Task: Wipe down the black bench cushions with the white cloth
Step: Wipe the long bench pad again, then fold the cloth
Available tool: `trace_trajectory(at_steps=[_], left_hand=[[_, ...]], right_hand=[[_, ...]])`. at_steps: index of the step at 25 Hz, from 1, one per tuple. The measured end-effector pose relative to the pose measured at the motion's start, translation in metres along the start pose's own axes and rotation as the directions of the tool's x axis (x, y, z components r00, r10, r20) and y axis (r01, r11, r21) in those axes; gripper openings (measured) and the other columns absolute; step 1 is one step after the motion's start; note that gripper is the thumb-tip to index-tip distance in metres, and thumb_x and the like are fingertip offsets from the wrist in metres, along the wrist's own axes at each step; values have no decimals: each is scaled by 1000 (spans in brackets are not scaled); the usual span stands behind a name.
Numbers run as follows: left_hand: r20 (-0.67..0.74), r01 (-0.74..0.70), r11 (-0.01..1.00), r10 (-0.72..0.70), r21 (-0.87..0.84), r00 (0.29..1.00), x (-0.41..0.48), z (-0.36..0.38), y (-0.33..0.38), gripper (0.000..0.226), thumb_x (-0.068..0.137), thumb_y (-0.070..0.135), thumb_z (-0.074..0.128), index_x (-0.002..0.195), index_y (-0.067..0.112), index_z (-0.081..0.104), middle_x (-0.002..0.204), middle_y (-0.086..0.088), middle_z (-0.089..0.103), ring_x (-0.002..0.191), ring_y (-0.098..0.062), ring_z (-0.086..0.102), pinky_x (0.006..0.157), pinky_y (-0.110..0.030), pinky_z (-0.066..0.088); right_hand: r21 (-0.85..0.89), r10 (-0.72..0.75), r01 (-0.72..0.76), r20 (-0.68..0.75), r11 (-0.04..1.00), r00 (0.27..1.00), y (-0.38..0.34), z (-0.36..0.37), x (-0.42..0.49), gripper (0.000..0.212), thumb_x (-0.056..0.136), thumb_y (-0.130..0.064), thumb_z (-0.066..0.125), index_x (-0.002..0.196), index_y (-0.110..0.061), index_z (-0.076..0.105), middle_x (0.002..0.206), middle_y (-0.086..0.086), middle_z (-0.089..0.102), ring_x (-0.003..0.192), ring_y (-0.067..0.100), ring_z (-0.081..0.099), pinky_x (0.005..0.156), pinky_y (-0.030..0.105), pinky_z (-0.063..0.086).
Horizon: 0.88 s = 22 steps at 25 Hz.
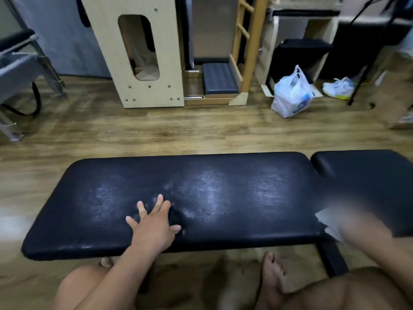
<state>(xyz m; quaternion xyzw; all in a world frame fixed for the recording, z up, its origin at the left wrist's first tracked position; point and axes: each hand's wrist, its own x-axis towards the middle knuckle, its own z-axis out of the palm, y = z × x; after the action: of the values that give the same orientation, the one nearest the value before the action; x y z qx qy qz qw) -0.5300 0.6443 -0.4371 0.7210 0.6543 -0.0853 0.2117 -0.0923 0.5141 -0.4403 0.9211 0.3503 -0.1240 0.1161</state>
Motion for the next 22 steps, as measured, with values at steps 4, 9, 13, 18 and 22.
trace_trajectory(at_steps=[4, 9, 13, 18, 22], left_hand=[[-4, 4, 1000, -4, -11, 1000, -1, -4, -2, 61, 95, 46, 58, 146, 34, 27, 165, 12, -2, 150, -40, -7, 115, -68, 6], [-192, -148, 988, 155, 51, 969, -52, 5, 20, 57, 93, 62, 46, 138, 27, 45, 154, 2, 37, 143, -24, 33, 114, -51, 25], [103, -79, 637, 244, -767, 964, -158, 39, 54, 68, 76, 85, 43, 90, 26, 74, 89, 15, 75, 91, 2, 68, 76, -14, 46], [243, 200, 219, 194, -955, 950, -181, 58, 66, 22, 94, 17, 65, 80, 8, 80, 92, -18, 76, 86, -27, 73, 83, -37, 57], [207, 196, 104, 102, -975, 973, -189, 60, 60, 18, 96, 11, 60, 97, 2, 75, 97, -21, 75, 97, -39, 70, 95, -53, 52]], right_hand=[[51, 131, -134, 47, 990, 990, -15, -7, -53, 44, 66, -43, 60, 104, -21, 58, 112, 5, 63, 98, 26, 60, 88, 35, 50], [731, -335, 258, -42, 632, 941, -54, 8, -148, 16, 90, -21, 60, 77, -21, 70, 76, -10, 72, 74, 7, 64, 65, 23, 47], [985, -510, 68, 24, 160, 860, -80, 27, -230, 16, 95, -5, 56, 93, -13, 70, 75, -9, 71, 69, -2, 60, 64, 12, 44], [996, -465, -50, 76, 67, 882, -75, 51, -249, 25, 85, -18, 70, 107, -24, 60, 92, 13, 72, 79, 14, 68, 74, 24, 53], [921, -457, 301, -163, 247, 874, -71, 46, -254, 15, 85, -18, 71, 91, -32, 69, 94, -5, 68, 89, 1, 63, 79, 9, 44]])
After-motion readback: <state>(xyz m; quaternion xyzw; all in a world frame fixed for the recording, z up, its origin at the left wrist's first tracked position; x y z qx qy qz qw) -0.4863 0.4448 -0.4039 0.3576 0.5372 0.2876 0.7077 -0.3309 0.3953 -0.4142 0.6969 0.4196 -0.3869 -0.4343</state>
